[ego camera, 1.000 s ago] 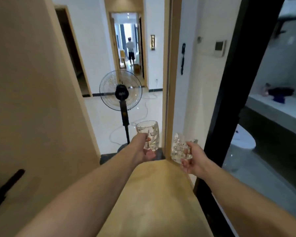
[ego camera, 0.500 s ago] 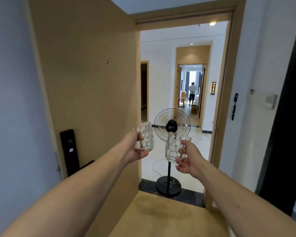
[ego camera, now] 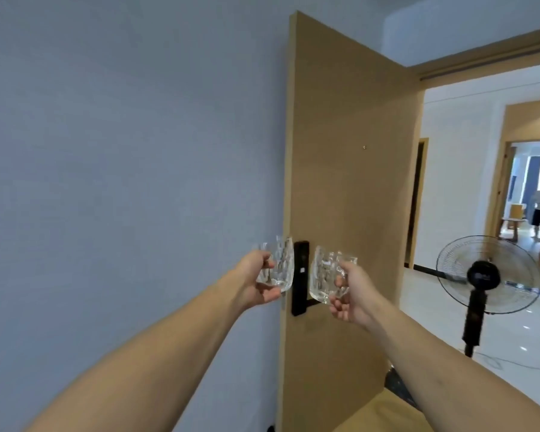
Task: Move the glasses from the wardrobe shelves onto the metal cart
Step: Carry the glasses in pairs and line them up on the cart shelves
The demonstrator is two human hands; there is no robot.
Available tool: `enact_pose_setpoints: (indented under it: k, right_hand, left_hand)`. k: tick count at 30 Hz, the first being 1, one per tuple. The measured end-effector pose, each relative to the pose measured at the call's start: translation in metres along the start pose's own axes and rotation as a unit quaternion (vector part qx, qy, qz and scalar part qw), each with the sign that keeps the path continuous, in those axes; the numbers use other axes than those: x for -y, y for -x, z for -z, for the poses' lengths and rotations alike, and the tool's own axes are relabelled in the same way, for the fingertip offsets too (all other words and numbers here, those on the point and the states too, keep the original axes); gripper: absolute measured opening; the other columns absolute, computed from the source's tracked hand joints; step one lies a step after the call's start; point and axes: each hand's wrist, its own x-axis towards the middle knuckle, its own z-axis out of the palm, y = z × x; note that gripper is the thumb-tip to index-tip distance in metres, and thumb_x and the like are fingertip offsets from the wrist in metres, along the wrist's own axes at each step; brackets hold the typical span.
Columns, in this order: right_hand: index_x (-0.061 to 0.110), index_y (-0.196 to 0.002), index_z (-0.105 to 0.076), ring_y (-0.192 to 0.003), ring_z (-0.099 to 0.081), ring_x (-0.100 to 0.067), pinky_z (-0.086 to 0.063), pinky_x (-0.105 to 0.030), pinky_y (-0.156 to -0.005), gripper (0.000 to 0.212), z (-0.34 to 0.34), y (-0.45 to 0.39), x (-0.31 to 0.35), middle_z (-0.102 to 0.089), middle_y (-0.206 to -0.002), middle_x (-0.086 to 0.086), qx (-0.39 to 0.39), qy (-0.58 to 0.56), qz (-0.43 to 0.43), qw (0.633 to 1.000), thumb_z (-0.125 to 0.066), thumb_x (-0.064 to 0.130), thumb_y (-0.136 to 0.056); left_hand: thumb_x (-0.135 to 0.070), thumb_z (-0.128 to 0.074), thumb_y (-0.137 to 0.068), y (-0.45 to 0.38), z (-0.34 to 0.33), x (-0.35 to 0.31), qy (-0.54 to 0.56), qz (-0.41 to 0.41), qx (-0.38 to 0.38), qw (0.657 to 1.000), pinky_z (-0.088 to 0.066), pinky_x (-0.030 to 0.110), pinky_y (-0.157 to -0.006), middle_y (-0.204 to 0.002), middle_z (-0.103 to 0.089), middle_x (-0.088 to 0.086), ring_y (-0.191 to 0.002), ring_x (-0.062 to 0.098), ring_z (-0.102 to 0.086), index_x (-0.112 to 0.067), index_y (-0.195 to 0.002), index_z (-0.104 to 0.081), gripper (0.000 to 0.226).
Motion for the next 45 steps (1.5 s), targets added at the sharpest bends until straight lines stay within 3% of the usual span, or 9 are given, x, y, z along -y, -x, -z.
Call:
enact_pose_setpoints:
  k: [3,12,19,22,27,33,37,41,45]
  right_hand:
    - [0.020,-0.061,-0.041,-0.050,-0.038,-0.018,-0.045,-0.026,-0.054,0.046,-0.092,0.029,-0.017,-0.049,-0.063,-0.009,0.053,0.004,-0.016,0.998,-0.051,0.052,-0.092]
    - [0.018,-0.061,-0.041,-0.055,-0.042,-0.022,-0.042,-0.027,-0.053,0.039,-0.343,0.131,-0.087,-0.046,-0.069,-0.008,0.225,0.041,-0.046,0.972,-0.051,0.041,-0.091]
    - [0.017,-0.062,-0.042,-0.053,-0.045,-0.021,-0.043,-0.027,-0.052,0.039,-0.506,0.232,-0.137,-0.048,-0.071,-0.009,0.373,0.093,-0.063,0.921,-0.053,0.042,-0.090]
    - [0.016,-0.063,-0.044,-0.047,-0.045,-0.019,-0.044,-0.027,-0.051,0.039,-0.564,0.275,-0.155,-0.051,-0.072,-0.011,0.431,0.121,-0.061,0.892,-0.053,0.043,-0.090]
    - [0.017,-0.063,-0.044,-0.050,-0.045,-0.019,-0.044,-0.027,-0.050,0.040,-0.654,0.352,-0.186,-0.052,-0.073,-0.011,0.521,0.156,-0.070,0.837,-0.053,0.044,-0.090]
    - [0.017,-0.064,-0.043,-0.049,-0.043,-0.018,-0.042,-0.026,-0.050,0.040,-0.754,0.459,-0.232,-0.050,-0.073,-0.009,0.627,0.186,-0.101,0.750,-0.053,0.045,-0.091]
    - [0.017,-0.064,-0.043,-0.047,-0.043,-0.019,-0.044,-0.026,-0.051,0.040,-0.810,0.532,-0.261,-0.052,-0.074,-0.011,0.690,0.219,-0.112,0.681,-0.053,0.045,-0.090]
    - [0.016,-0.065,-0.042,-0.037,-0.040,-0.017,-0.042,-0.026,-0.052,0.038,-0.861,0.601,-0.285,-0.050,-0.076,-0.013,0.744,0.229,-0.123,0.616,-0.053,0.042,-0.091]
    - [0.015,-0.063,-0.042,-0.039,-0.036,-0.017,-0.041,-0.027,-0.054,0.041,-0.910,0.660,-0.307,-0.053,-0.067,-0.011,0.780,0.246,-0.128,0.561,-0.052,0.042,-0.092]
  left_hand:
    - [-0.032,-0.056,-0.098,0.025,0.094,-0.013,-0.015,-0.007,-0.068,0.998,-0.058,0.043,-0.079,-0.110,-0.050,0.019,-0.085,0.033,-0.056,-0.014,-0.084,-0.056,0.023]
    - [-0.028,-0.058,-0.093,0.142,0.372,-0.034,0.017,-0.036,-0.236,0.971,-0.060,0.041,-0.070,-0.112,-0.052,0.014,-0.091,0.037,-0.059,-0.012,-0.084,-0.059,0.018]
    - [-0.024,-0.057,-0.093,0.269,0.532,-0.035,0.086,-0.060,-0.378,0.920,-0.058,0.042,-0.073,-0.112,-0.054,0.011,-0.102,0.036,-0.059,-0.012,-0.086,-0.059,0.014]
    - [-0.021,-0.056,-0.094,0.321,0.581,-0.030,0.117,-0.084,-0.429,0.892,-0.055,0.041,-0.069,-0.108,-0.053,0.009,-0.096,0.037,-0.057,-0.012,-0.087,-0.058,0.011]
    - [-0.025,-0.056,-0.095,0.405,0.646,-0.015,0.161,-0.095,-0.516,0.836,-0.054,0.041,-0.074,-0.117,-0.053,0.017,-0.096,0.037,-0.059,-0.011,-0.087,-0.056,0.016]
    - [-0.025,-0.055,-0.097,0.503,0.711,0.013,0.194,-0.132,-0.611,0.756,-0.052,0.039,-0.075,-0.098,-0.055,0.014,-0.082,0.033,-0.060,-0.012,-0.086,-0.053,0.018]
    - [-0.032,-0.057,-0.096,0.569,0.749,0.024,0.205,-0.124,-0.684,0.690,-0.056,0.040,-0.071,-0.121,-0.058,0.019,-0.089,0.036,-0.060,-0.013,-0.093,-0.056,0.019]
    - [-0.032,-0.056,-0.100,0.628,0.781,0.024,0.225,-0.125,-0.730,0.633,-0.054,0.042,-0.090,-0.101,-0.056,0.020,-0.087,0.033,-0.057,-0.009,-0.097,-0.055,0.023]
    - [-0.033,-0.056,-0.100,0.683,0.815,0.020,0.241,-0.126,-0.767,0.582,-0.054,0.041,-0.090,-0.104,-0.056,0.020,-0.092,0.033,-0.058,-0.008,-0.104,-0.055,0.025]
